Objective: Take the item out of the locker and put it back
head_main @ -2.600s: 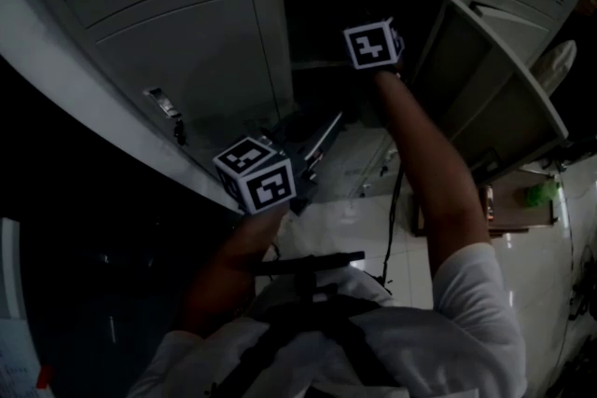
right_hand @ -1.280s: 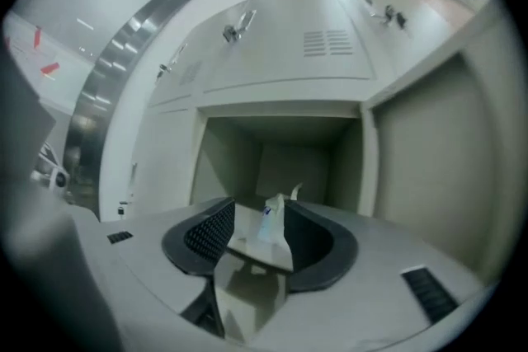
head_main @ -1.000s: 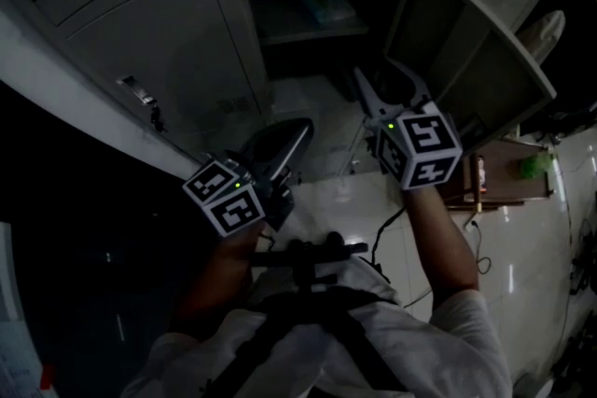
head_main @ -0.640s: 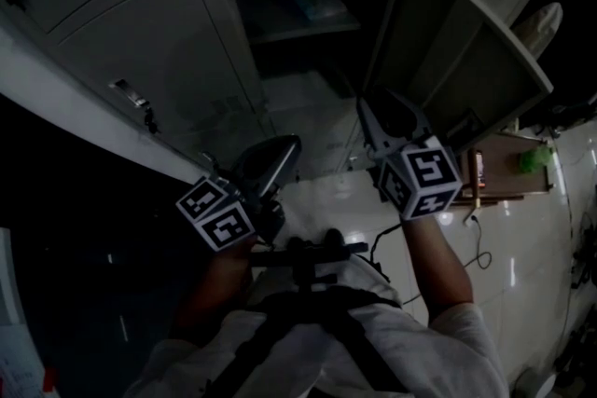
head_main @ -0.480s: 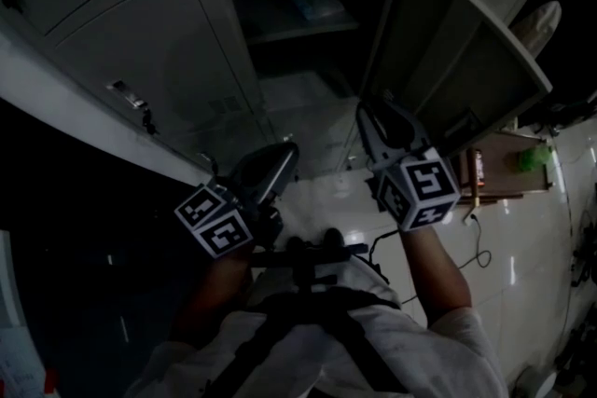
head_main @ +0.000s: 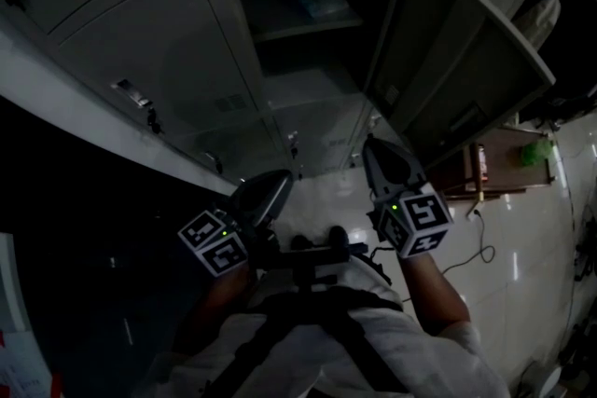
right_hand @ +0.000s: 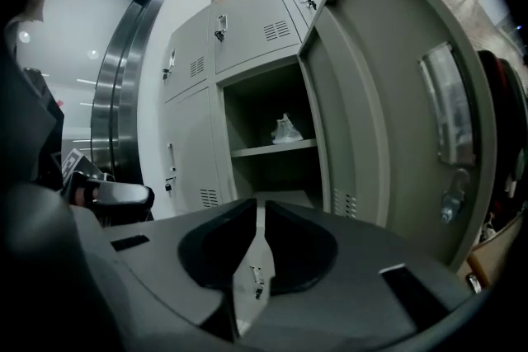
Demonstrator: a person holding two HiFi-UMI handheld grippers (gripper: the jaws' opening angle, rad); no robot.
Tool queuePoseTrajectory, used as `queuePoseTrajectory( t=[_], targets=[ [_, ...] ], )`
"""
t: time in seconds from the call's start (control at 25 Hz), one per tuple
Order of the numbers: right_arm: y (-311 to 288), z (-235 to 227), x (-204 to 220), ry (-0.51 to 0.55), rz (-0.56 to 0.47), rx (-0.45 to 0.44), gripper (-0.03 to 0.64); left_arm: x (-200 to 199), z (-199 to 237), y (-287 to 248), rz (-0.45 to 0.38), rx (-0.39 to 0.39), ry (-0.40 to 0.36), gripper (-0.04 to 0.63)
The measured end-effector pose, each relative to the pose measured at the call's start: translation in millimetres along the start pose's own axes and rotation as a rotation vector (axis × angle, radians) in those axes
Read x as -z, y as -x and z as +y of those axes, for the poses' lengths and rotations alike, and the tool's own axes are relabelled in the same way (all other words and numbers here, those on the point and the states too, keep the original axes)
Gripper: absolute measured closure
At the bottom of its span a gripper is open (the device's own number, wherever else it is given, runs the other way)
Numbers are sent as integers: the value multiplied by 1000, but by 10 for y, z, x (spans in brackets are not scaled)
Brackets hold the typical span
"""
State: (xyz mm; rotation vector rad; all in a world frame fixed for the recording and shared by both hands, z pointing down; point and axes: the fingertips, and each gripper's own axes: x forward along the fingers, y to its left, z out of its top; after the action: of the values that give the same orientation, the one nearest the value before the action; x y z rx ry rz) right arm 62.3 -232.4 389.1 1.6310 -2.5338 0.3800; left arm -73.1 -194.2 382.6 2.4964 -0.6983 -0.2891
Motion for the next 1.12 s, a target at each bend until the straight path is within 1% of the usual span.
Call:
queuePoseTrajectory(
  t=[0.12, 0.28, 0.4, 0.76, 0.92, 1.12],
  targets=[
    [40, 81, 54, -21, 13, 8, 597, 46, 32, 132, 3, -12, 9, 595],
    [71, 154, 109, -19, 20, 18, 605, 56, 45, 239, 0, -23, 19, 595],
    [96, 179, 126, -24, 19, 31, 616, 71, 43, 284, 10, -18, 21, 595],
    [236, 281, 267, -41, 25, 84, 617, 184, 10, 486, 38, 0, 31, 595],
    [390, 360, 321, -41, 23, 73, 617, 255, -78, 609, 25, -15, 29, 595],
    [690, 405, 443, -31, 23, 42, 617, 373, -365, 727, -3, -37, 2, 595]
  ],
)
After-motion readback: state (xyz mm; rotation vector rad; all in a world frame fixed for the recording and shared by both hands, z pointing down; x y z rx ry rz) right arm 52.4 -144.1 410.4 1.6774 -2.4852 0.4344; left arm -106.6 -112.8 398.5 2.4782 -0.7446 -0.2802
